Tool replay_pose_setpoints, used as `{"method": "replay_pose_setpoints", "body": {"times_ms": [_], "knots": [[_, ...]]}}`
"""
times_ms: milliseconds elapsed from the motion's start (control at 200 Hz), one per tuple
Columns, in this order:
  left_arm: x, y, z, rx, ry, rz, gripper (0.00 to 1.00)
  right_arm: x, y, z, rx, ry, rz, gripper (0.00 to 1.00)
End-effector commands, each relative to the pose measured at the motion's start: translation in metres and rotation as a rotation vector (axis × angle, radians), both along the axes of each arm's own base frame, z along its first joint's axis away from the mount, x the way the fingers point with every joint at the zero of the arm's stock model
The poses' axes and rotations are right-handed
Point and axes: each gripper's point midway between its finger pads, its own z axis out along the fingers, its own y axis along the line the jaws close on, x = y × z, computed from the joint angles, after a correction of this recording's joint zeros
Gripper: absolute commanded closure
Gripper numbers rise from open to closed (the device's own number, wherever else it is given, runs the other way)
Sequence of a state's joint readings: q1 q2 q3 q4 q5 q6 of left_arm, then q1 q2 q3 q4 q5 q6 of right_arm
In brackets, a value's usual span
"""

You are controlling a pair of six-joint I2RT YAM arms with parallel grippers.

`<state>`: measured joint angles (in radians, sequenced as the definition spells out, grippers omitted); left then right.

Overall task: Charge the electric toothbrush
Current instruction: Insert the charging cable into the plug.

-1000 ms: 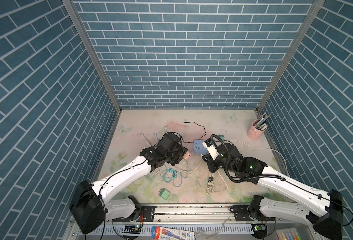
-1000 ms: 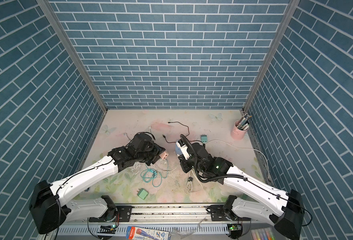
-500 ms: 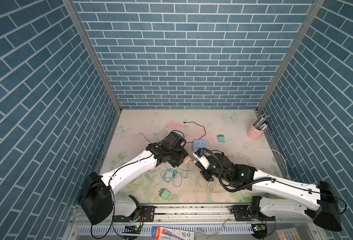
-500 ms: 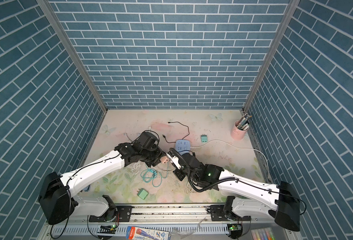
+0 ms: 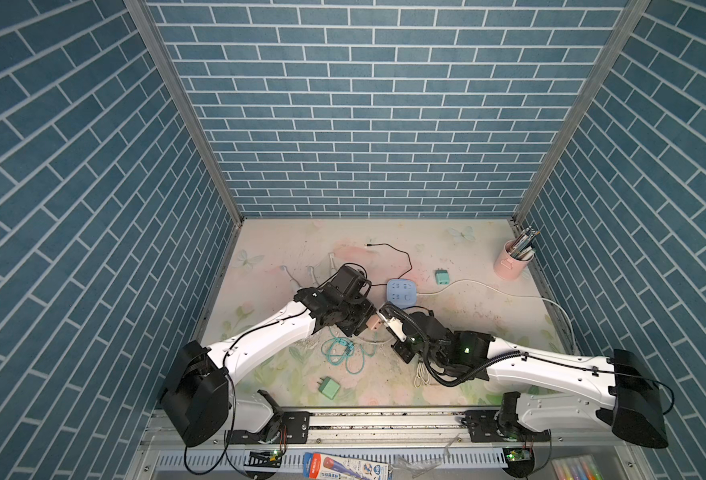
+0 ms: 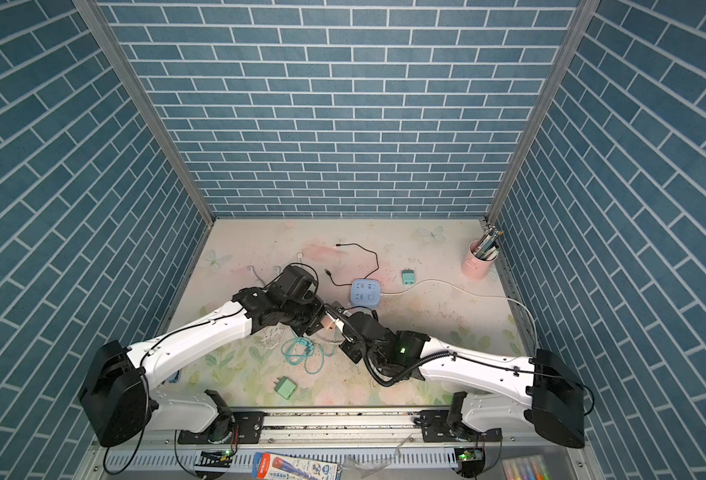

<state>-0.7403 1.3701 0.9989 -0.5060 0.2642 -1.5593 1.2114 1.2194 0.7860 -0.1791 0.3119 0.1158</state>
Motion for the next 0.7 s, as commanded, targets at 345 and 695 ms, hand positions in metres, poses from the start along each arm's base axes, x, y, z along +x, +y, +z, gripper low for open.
{"method": "replay_pose_setpoints", "body": {"times_ms": [345, 695], "knots": [[-0.008, -0.007, -0.008, -0.02, 0.051, -0.04, 1.0, 0.0, 0.012, 0.015, -0.013, -0.144, 0.035, 1.0], [-0.01, -0.008, -0.006, -0.028, 0.056, -0.047, 1.0, 0.004, 0.003, -0.002, -0.112, -0.148, 0.016, 1.0]]}}
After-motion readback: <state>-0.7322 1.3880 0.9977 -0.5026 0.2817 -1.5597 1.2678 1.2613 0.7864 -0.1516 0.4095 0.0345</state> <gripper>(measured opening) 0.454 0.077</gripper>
